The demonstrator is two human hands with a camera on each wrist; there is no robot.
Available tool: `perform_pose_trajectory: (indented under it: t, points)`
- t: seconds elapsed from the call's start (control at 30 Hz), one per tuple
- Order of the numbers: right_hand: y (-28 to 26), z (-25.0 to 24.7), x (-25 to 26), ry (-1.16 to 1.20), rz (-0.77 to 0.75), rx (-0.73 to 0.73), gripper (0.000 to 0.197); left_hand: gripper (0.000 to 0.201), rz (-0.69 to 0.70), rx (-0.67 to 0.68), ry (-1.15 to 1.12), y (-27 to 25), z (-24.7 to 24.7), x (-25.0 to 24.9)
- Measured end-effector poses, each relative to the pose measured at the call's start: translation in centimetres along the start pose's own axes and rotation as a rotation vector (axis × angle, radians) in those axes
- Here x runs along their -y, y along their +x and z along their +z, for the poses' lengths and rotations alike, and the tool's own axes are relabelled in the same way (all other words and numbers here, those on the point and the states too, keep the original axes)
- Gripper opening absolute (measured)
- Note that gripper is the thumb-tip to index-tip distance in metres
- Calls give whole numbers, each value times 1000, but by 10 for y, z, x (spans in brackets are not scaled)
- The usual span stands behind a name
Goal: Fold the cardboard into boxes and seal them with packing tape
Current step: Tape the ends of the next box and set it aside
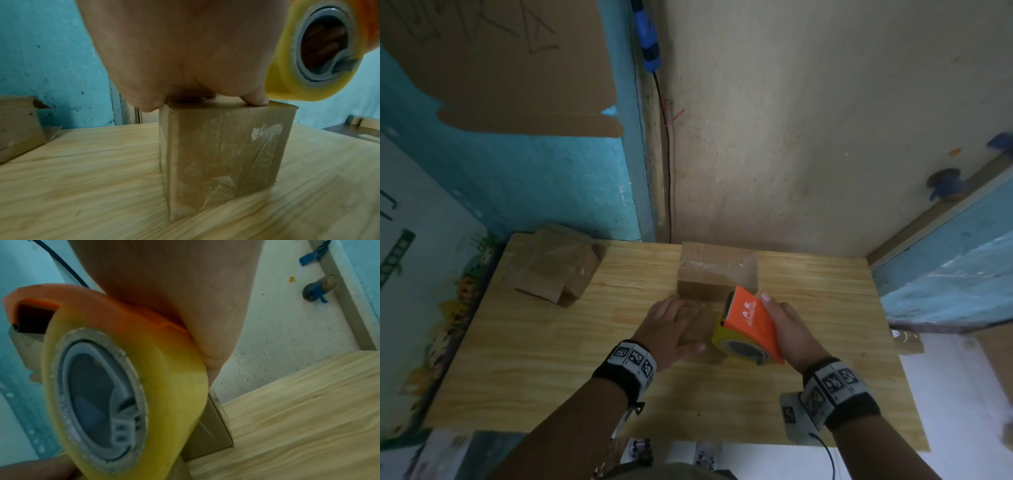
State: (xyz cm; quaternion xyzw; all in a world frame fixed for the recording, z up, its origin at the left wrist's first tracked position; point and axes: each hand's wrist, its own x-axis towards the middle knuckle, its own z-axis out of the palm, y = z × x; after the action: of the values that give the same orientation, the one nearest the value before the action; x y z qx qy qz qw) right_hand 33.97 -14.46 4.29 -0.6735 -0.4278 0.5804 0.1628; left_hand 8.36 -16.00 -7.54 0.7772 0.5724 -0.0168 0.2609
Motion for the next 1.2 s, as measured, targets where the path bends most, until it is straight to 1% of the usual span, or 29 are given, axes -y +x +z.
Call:
perform_pose_trajectory:
  t: [0.07, 0.13, 0.17, 0.23, 0.3, 0.4, 0.43, 0.47, 0.53, 0.57, 0.6, 0.63, 0.67, 0.7, 0.73, 0.77, 0.8, 0.83, 0.87, 0.9, 0.97, 1.03, 1.1, 1.2]
  points:
    - [0, 5, 8, -55, -12, 0, 68, 87, 0, 15, -61, 0, 0, 2]
    - [0, 9, 16, -169, -70, -4, 57, 90, 3, -3, -153, -1, 4, 6]
    - [0, 11, 21, -247, -110, -7, 55, 93, 7, -14, -203, -2, 5, 8]
    - [0, 15, 27, -367, -178, 1, 57, 95, 17, -34, -287, -3, 7, 9]
    - [0, 17, 32, -387, -206, 14, 56, 94, 20, -40, -335, -5, 7, 8]
    - [-2, 21, 36, -317, -218, 28, 46, 85, 47, -44, -366, -8, 6, 2]
    - [0, 25, 36, -329, -227, 38, 48, 81, 47, -62, -388, -11, 4, 0]
    - [2, 27, 35, -356, -240, 49, 53, 78, 45, -77, -420, -12, 3, -3]
    - [8, 33, 32, -433, -277, 62, 75, 87, 23, -93, -510, -15, -1, -8]
    - [11, 34, 30, -474, -296, 53, 82, 91, 12, -91, -549, -15, -3, -10]
    - [14, 36, 29, -519, -318, 39, 84, 92, 4, -74, -597, -16, -6, -10]
    - [16, 37, 28, -560, -342, 26, 83, 86, 11, -64, -674, -16, -11, -11]
    - [17, 37, 27, -591, -357, 18, 83, 73, 34, -92, -799, -16, -14, -9]
    - [19, 38, 27, -610, -366, 12, 84, 52, 34, -159, -963, -17, -18, -9]
    - [20, 40, 27, -625, -372, 9, 85, 31, -35, -254, -1158, -20, -25, -9]
    - [22, 41, 27, -639, -382, 13, 87, 18, -126, -328, -1344, -25, -35, -8]
    - [23, 43, 28, -653, -392, 19, 88, 17, -191, -359, -1506, -30, -44, -6]
    - [23, 45, 29, -667, -404, 24, 88, 25, -215, -334, -1645, -36, -53, -5]
    - [23, 47, 30, -686, -419, 24, 86, 35, -198, -274, -1755, -42, -59, -3]
    - [21, 49, 32, -709, -436, 19, 84, 41, -165, -211, -1806, -47, -64, -2]
    - [18, 52, 34, -742, -453, 21, 80, 41, -143, -121, -1755, -55, -69, -1]
    - [16, 51, 35, -745, -453, 28, 76, 41, -171, -74, -1730, -56, -68, 2]
    - [15, 49, 34, -729, -448, 24, 80, 39, -217, -50, -1744, -55, -67, 1]
    - [16, 47, 32, -728, -457, 12, 84, 36, -283, -44, -1705, -54, -63, -4]
